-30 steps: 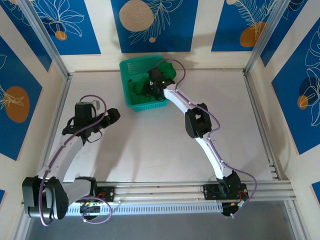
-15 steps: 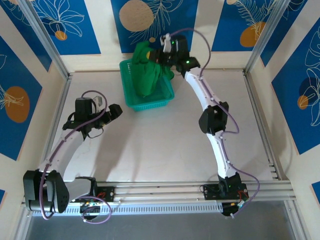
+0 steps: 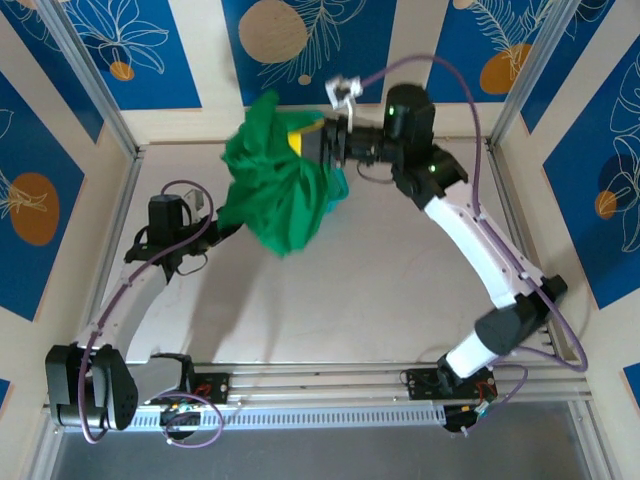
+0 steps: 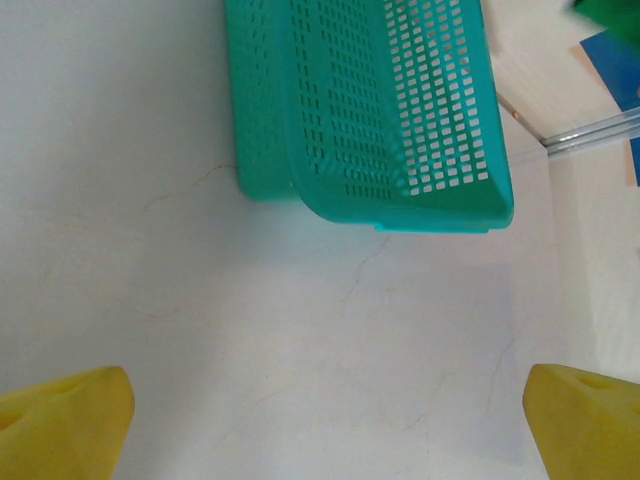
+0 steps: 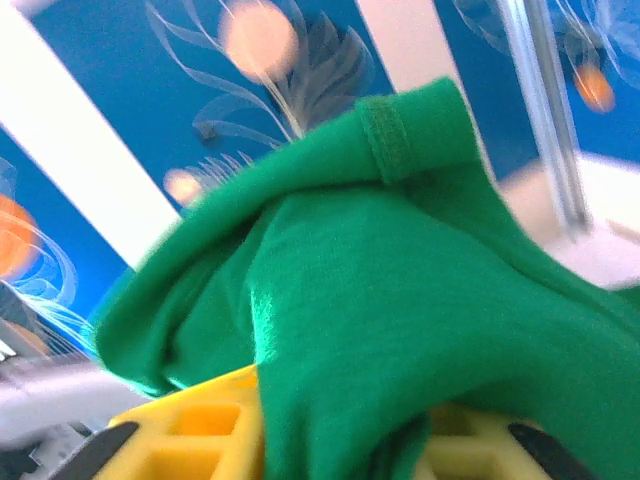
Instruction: Fold the inside-out t-shirt
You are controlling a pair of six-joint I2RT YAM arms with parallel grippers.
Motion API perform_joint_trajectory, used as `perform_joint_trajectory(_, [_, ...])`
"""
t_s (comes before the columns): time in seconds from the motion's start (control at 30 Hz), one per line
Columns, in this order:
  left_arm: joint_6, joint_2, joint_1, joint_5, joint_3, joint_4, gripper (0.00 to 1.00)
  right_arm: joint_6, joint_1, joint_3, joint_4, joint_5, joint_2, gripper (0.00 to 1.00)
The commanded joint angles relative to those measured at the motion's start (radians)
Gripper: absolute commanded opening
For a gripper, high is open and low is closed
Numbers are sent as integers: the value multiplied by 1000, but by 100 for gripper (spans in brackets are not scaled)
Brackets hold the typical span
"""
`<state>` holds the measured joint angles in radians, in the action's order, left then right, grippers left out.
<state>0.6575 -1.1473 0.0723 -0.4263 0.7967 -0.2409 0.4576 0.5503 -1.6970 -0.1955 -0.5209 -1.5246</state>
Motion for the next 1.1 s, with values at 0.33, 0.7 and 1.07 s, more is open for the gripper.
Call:
perform_joint_trajectory(0.33, [64,-139,21,-80,-34,96,100,-18,-75,480,-333,495,-17,51])
perform_joint_trajectory(0.7, [13,-258,194,90,-4,107,100,35,-183,115,-266,614,-436,65])
perform_joint_trajectory(1.07, [26,-335,245,75,-40,157,99,174,-213,9,-318,691,-559,28])
